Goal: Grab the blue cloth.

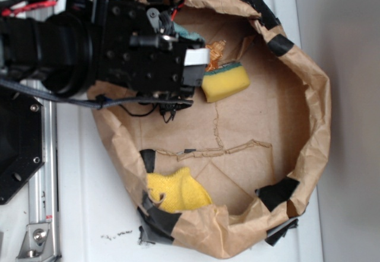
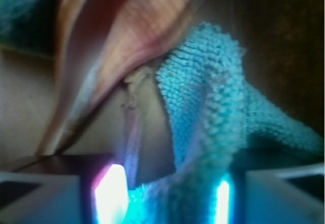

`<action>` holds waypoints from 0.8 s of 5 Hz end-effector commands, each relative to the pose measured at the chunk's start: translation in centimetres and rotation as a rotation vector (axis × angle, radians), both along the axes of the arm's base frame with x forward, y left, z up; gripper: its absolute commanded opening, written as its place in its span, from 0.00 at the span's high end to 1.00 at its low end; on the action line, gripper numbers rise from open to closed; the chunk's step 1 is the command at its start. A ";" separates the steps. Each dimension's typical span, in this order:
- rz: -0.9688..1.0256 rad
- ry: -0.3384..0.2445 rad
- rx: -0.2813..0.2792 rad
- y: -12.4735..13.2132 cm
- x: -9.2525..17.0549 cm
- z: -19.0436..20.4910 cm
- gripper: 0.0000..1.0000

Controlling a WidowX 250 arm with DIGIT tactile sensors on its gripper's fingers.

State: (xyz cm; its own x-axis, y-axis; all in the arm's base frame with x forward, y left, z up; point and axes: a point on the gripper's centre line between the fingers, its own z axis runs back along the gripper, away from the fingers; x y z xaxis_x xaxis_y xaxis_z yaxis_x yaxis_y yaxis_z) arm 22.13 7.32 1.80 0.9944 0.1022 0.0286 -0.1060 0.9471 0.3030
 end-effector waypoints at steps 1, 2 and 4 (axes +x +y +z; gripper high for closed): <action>0.006 -0.014 -0.012 -0.2 -0.6 0.6 1.00; -0.007 -0.015 -0.021 -0.4 -0.4 1.3 1.00; -0.306 -0.056 -0.258 -6.7 3.3 11.6 1.00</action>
State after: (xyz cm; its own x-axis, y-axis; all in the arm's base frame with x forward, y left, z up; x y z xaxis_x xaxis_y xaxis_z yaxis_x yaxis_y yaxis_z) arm 25.11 0.85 11.83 0.9838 -0.1729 0.0466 0.1703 0.9838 0.0553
